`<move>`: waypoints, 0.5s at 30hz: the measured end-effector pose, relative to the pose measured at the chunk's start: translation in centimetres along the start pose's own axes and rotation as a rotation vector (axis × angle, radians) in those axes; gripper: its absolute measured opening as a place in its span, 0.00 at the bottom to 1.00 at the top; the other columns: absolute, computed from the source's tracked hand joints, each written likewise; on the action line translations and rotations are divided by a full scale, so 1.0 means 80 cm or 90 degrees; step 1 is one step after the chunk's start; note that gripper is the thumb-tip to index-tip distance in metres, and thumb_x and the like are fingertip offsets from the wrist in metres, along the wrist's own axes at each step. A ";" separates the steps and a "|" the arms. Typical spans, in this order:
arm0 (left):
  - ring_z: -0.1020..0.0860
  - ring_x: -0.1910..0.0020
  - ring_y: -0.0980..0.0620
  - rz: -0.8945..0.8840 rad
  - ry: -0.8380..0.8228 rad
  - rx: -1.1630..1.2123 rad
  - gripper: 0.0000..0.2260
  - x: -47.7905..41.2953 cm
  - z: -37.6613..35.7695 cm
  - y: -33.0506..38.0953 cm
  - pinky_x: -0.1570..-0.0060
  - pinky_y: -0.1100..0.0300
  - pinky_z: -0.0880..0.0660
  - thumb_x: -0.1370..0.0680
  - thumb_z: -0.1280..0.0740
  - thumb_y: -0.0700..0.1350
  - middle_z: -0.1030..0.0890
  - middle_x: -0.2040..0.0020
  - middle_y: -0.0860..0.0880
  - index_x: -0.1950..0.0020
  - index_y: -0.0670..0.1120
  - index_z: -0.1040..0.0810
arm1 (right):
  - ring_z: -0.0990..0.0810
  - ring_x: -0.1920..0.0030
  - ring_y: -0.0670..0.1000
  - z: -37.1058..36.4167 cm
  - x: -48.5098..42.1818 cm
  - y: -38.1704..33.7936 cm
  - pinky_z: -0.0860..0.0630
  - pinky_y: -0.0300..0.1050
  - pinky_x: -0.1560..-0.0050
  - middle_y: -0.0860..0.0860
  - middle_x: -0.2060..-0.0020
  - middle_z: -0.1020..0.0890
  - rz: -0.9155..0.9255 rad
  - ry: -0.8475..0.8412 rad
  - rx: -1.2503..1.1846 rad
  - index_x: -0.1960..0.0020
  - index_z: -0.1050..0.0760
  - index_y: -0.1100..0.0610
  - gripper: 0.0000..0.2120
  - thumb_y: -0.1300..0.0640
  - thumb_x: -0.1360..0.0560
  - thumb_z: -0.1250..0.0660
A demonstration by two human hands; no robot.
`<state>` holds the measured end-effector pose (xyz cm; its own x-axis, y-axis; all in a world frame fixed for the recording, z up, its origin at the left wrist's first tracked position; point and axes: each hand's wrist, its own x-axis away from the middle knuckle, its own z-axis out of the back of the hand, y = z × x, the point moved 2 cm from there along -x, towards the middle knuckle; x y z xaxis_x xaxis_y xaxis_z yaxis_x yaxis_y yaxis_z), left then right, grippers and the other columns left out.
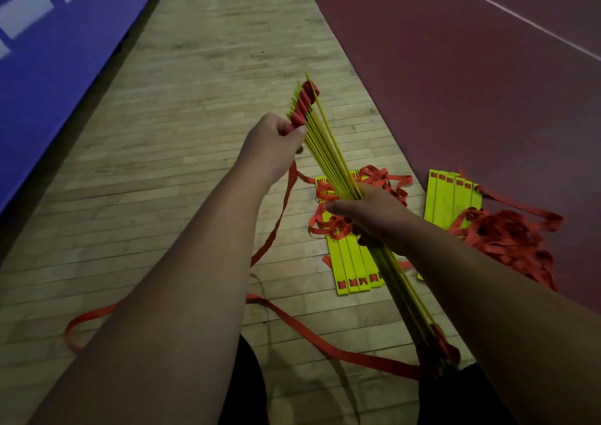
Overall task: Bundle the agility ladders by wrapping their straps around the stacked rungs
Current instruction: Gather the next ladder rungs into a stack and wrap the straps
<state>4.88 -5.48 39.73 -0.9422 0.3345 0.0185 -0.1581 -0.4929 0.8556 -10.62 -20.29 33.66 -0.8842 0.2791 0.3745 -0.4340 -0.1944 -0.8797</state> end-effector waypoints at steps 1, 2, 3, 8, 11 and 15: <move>0.17 0.54 0.54 0.006 -0.002 0.038 0.10 -0.004 -0.001 -0.003 0.56 0.53 0.23 0.17 0.30 0.56 0.16 0.52 0.52 0.47 0.50 0.22 | 0.23 0.61 0.55 0.000 0.001 -0.001 0.25 0.48 0.65 0.56 0.58 0.21 0.000 0.000 0.003 0.43 0.21 0.57 0.14 0.49 0.21 0.24; 0.17 0.59 0.53 0.011 -0.004 0.079 0.10 -0.006 -0.002 -0.004 0.57 0.51 0.21 0.18 0.28 0.55 0.17 0.54 0.51 0.49 0.50 0.23 | 0.23 0.61 0.55 0.000 0.001 -0.002 0.25 0.48 0.65 0.56 0.58 0.21 0.001 0.000 0.005 0.43 0.21 0.57 0.15 0.48 0.21 0.24; 0.20 0.64 0.52 0.015 -0.003 0.119 0.10 -0.006 -0.002 -0.004 0.61 0.50 0.20 0.20 0.27 0.54 0.19 0.55 0.50 0.51 0.50 0.22 | 0.23 0.61 0.55 0.001 0.001 -0.002 0.24 0.49 0.65 0.56 0.58 0.21 0.002 0.000 0.004 0.43 0.21 0.57 0.15 0.48 0.22 0.23; 0.32 0.71 0.56 0.064 0.039 0.200 0.10 -0.005 0.002 -0.006 0.74 0.61 0.34 0.24 0.19 0.54 0.18 0.52 0.53 0.52 0.53 0.18 | 0.19 0.61 0.56 0.005 0.001 -0.002 0.21 0.51 0.63 0.57 0.58 0.18 -0.001 -0.005 0.011 0.44 0.20 0.57 0.17 0.46 0.23 0.22; 0.27 0.65 0.59 0.039 0.054 0.191 0.10 -0.004 0.003 -0.003 0.67 0.61 0.29 0.24 0.19 0.55 0.16 0.52 0.57 0.53 0.54 0.17 | 0.15 0.60 0.57 0.007 0.002 -0.002 0.18 0.52 0.61 0.59 0.54 0.14 -0.015 -0.014 0.006 0.44 0.18 0.58 0.17 0.45 0.22 0.23; 0.19 0.57 0.55 0.027 0.019 0.224 0.06 -0.007 0.008 -0.004 0.52 0.51 0.17 0.21 0.22 0.53 0.12 0.51 0.53 0.52 0.52 0.13 | 0.13 0.60 0.56 0.008 0.009 -0.007 0.17 0.52 0.56 0.59 0.55 0.13 -0.071 -0.042 -0.031 0.45 0.17 0.62 0.19 0.45 0.19 0.28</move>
<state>5.69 -4.98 39.76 -0.9548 0.2936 0.0471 -0.0124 -0.1977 0.9802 -11.12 -20.63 34.60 -0.8414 0.2331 0.4876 -0.5223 -0.1192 -0.8444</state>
